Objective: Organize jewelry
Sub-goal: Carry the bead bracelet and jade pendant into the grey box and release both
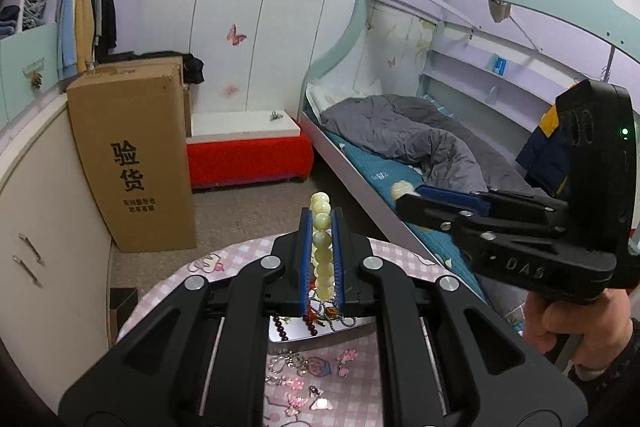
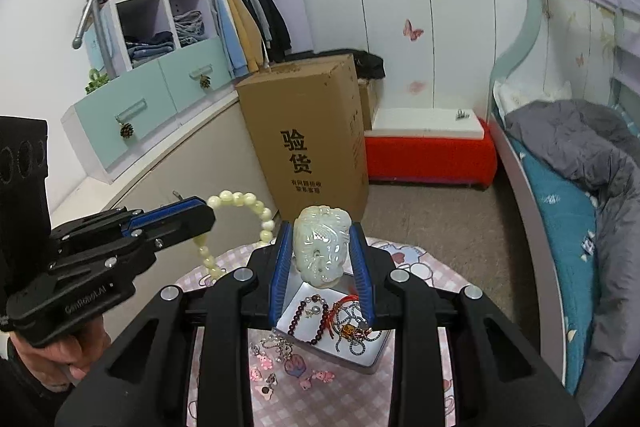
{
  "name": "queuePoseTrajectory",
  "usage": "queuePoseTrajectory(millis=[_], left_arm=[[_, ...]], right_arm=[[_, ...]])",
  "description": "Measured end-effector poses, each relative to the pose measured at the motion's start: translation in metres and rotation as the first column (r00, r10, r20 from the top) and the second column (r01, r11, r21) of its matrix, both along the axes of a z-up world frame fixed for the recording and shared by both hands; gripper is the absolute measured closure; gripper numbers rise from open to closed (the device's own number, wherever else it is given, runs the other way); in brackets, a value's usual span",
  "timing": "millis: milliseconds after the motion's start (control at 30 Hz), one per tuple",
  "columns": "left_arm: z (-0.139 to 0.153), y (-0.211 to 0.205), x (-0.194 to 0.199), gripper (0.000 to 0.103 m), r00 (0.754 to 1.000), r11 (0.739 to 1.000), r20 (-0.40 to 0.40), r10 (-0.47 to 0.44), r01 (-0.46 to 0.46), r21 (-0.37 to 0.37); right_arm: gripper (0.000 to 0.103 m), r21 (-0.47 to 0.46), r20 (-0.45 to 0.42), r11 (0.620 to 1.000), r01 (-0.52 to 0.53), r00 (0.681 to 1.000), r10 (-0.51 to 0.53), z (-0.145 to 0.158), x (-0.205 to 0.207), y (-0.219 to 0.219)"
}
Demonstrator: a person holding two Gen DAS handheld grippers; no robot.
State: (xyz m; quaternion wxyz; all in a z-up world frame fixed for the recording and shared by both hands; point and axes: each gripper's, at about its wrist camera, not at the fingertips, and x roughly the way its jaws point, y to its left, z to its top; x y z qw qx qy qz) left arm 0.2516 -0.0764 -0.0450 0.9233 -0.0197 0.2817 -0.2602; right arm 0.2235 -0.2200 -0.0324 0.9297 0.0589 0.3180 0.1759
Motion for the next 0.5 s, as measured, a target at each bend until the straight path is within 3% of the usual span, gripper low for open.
queuePoseTrajectory(millis=[233,267,300,333,367,400,433,500], left_arm=[[-0.033,-0.018,0.03,0.093,0.995,0.998,-0.098,-0.019,0.025,0.055],[-0.037,-0.019,0.032,0.092,0.994,0.997,-0.105,-0.013,0.02,0.07],[-0.042,-0.02,0.035,0.085,0.993,0.996,-0.116,0.0,0.01,0.088],[-0.044,-0.019,0.036,0.062,0.993,0.995,-0.12,0.015,-0.003,0.097],[-0.045,-0.015,0.036,0.051,0.991,0.992,-0.116,0.065,-0.052,0.111],[-0.043,-0.008,0.036,0.026,0.989,0.99,-0.103,0.11,-0.099,0.105],[-0.04,-0.001,0.033,0.011,0.988,0.99,-0.086,0.125,-0.118,0.08],[-0.035,0.013,0.028,0.008,0.983,0.983,-0.055,0.176,-0.172,0.067]], right_arm=[[0.076,0.012,-0.108,1.0,0.004,0.994,-0.002,-0.032,0.027,-0.001],[0.068,0.015,-0.113,1.0,0.011,0.994,-0.009,-0.035,0.029,-0.004],[0.06,0.021,-0.117,0.999,0.034,0.993,-0.031,-0.039,0.03,-0.007],[0.037,0.027,-0.117,0.998,0.052,0.992,-0.049,-0.041,0.029,-0.011],[0.027,0.027,-0.106,0.995,0.095,0.99,-0.092,-0.042,0.027,-0.017],[0.021,0.038,-0.1,0.992,0.118,0.988,-0.113,-0.042,0.025,-0.022],[0.007,0.062,-0.097,0.989,0.137,0.987,-0.13,-0.042,0.022,-0.029],[0.007,0.074,-0.09,0.981,0.177,0.981,-0.17,-0.04,0.016,-0.039]])
